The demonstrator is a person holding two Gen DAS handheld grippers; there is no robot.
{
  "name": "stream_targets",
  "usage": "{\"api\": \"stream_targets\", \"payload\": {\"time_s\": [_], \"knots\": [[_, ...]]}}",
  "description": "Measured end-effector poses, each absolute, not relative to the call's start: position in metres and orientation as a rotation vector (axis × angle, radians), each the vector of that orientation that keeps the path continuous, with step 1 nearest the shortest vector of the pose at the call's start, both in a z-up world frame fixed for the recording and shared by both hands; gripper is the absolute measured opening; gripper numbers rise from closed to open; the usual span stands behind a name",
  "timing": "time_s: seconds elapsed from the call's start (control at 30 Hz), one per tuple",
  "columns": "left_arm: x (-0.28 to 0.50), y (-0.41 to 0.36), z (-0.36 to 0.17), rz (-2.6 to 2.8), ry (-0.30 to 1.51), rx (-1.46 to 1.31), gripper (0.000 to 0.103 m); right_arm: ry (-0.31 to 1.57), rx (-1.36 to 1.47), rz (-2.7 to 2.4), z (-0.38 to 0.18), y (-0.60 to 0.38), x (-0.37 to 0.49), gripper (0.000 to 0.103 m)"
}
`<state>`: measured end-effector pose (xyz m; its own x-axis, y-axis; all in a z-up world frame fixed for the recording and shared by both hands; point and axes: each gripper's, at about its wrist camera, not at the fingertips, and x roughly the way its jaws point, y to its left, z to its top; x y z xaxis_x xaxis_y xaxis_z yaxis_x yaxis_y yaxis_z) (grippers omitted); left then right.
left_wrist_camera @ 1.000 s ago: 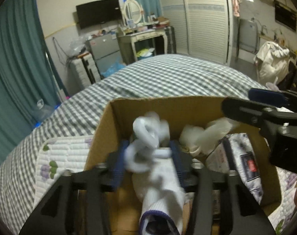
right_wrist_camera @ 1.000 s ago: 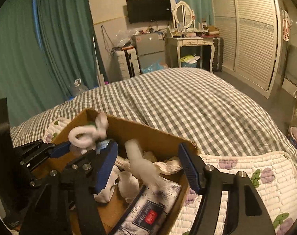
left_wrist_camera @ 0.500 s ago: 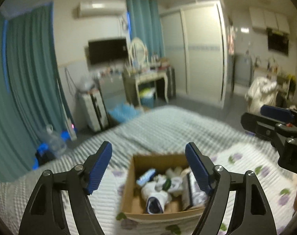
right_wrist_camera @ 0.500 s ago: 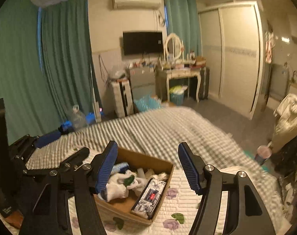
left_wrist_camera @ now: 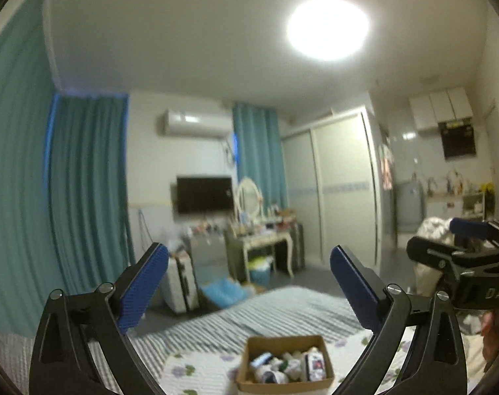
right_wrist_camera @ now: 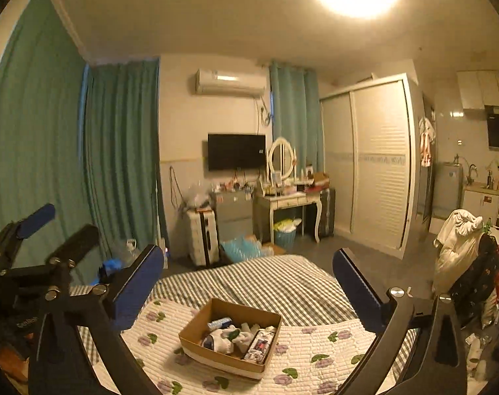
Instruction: Organize soft objects
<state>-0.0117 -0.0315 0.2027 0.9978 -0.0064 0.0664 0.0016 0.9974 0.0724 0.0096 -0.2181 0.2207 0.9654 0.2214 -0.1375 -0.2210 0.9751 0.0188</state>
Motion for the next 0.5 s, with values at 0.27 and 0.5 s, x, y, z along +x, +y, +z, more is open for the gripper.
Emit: {"api": "stream_targets", "payload": {"time_s": [0.27,0.5], "knots": [[-0.012,-0.009,0.150,-0.019,-0.020,0.092,0.101,0.099,0.015,0.233,0.173,-0.202,-0.023,0.103],[0.019,-0.008,0.081,-0.009,0.131,0.097,0.101,0.160,0.032,0.206,0.092,-0.191,0.003,0.103]]}}
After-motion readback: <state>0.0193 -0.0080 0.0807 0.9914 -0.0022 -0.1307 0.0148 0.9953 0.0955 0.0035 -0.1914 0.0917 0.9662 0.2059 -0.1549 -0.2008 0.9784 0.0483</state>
